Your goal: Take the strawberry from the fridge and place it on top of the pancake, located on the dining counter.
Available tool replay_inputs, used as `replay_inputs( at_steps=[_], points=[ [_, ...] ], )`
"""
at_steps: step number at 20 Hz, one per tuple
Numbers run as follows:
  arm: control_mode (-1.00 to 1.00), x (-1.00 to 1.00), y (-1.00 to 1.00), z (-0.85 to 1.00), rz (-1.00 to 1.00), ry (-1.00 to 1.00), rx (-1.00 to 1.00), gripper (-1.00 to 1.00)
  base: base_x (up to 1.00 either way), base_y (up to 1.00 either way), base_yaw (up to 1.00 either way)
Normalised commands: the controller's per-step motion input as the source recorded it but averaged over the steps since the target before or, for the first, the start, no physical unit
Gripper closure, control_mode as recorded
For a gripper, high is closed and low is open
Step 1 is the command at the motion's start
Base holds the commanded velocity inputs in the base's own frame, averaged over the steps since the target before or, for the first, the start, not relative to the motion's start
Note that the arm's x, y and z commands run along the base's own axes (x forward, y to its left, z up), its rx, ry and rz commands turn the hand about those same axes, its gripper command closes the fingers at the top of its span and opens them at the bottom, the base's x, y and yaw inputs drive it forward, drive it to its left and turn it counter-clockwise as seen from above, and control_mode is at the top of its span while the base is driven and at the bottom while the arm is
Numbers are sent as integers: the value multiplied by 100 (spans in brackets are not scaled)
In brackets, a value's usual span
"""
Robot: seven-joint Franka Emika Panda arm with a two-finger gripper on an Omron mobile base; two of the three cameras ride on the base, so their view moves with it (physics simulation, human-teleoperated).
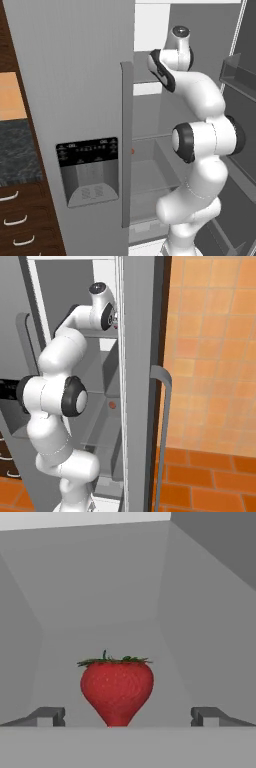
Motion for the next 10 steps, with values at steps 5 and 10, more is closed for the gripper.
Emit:
replay_inputs(
  at_steps=[5, 10],
  points=[
    [-100, 30, -1, -5, 0, 1, 0, -100, 0, 0, 0],
    [-100, 28, 0, -6, 0, 0, 0, -100, 0, 0, 0]
  ],
)
